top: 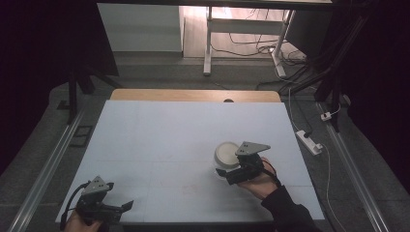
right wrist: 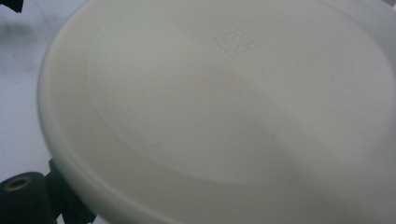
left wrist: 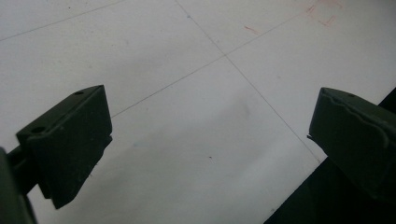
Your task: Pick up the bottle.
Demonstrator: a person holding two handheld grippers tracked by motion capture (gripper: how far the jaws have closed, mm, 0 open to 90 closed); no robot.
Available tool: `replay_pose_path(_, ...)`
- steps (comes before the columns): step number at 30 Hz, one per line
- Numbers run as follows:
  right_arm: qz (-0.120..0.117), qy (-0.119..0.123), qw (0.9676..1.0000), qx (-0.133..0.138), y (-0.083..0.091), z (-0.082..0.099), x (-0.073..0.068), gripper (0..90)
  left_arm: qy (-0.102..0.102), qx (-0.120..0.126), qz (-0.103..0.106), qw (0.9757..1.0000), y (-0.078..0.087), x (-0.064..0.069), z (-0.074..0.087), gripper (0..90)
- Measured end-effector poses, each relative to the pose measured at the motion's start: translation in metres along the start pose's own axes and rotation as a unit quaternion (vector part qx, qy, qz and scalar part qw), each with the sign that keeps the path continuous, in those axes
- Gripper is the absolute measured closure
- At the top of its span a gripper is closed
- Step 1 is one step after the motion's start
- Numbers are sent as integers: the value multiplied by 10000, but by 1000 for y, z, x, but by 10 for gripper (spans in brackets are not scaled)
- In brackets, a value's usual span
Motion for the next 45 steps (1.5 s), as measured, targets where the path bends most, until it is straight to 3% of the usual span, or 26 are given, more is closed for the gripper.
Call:
replay_pose_path(26, -321, 275, 9991, -61, -32, -26, -34, 66, 11, 4, 27, 10000, 0, 0, 0, 4)
replay_pose_path(45, -470, 493, 9976, -106, -45, -33, -54, 66, -2, -18, 17, 10000, 0, 0, 0, 5)
Point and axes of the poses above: each handheld gripper's, and its own axes: y roughly backward along the jaws, z roughly out of its underside, x roughly to its right, the point moved 7 cm from there along -y, roughly forward along the jaws, and after that the axes turned 13 degrees about z, right-handed, at the moved point
